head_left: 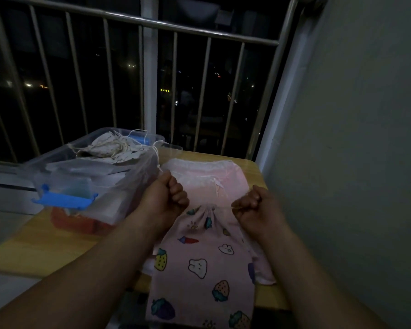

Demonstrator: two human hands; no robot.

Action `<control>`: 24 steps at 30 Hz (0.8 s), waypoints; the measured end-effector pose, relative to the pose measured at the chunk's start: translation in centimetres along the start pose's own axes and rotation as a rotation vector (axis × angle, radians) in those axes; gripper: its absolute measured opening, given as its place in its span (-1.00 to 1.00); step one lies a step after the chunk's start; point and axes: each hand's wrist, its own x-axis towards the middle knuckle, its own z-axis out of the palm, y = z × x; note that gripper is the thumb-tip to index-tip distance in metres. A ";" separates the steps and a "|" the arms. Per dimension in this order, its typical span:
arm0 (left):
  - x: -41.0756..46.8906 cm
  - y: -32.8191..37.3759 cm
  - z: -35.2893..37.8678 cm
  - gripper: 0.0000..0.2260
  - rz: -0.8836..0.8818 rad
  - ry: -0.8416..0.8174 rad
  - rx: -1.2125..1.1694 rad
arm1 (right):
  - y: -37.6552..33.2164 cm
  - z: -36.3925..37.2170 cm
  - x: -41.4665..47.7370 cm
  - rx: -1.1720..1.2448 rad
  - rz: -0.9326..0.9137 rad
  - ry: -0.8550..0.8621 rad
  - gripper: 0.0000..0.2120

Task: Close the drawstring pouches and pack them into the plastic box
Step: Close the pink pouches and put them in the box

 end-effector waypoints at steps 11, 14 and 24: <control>-1.6 -1.4 1.1 -0.59 0.294 -0.129 0.946 | 0.3 0.7 0.1 -0.486 -0.102 -0.028 -0.60; -2.2 -2.0 1.4 -0.57 0.388 -0.254 1.376 | -0.3 1.8 -0.3 -0.810 -0.307 -0.071 -0.62; -0.1 -2.9 0.8 -0.65 0.391 -0.165 1.410 | 1.6 2.5 -0.6 -0.867 -0.212 -0.085 -0.79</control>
